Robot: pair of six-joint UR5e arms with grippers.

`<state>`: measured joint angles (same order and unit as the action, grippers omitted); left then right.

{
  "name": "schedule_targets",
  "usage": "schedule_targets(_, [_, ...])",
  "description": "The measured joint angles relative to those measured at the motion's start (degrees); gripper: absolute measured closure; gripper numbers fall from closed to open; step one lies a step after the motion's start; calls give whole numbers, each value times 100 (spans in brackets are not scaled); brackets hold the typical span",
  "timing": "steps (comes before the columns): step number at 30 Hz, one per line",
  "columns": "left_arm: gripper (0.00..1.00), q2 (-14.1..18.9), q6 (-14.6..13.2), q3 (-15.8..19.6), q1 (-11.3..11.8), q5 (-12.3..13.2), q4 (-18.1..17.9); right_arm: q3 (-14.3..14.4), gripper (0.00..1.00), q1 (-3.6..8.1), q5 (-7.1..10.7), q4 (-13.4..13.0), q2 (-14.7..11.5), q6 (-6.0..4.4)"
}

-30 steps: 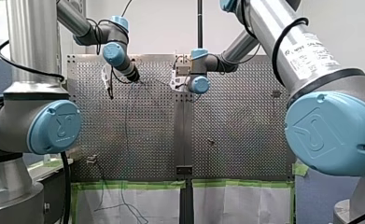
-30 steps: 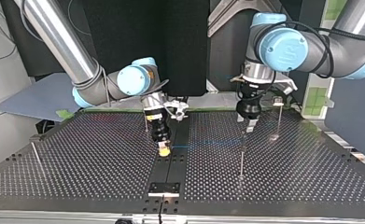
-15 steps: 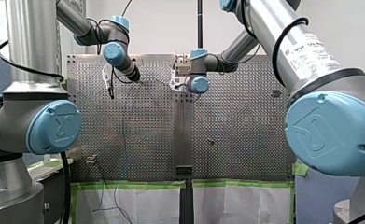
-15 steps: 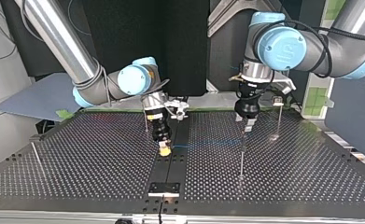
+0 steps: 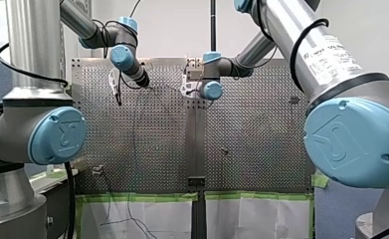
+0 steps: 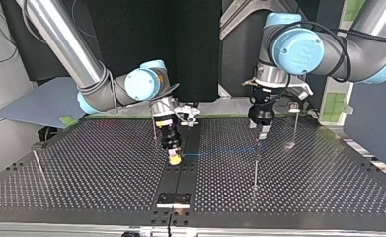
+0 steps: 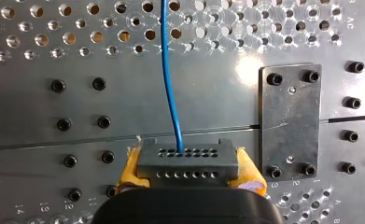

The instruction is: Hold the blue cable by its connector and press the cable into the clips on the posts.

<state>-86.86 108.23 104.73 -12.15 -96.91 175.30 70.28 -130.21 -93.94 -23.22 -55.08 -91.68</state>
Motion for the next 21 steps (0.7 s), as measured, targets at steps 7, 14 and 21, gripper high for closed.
schedule_targets(7, [0, 0, -53, -1, -13, 12, -4, 0, 100, 4, 2, 0, 0, -1])
schedule_targets(14, [0, 0, -323, -3, -42, 4, -20, 0, 100, 7, 6, 1, 0, 6])
schedule_targets(21, [0, 0, -423, -6, -168, -117, -104, 0, 100, 2, 6, 1, -1, 21])
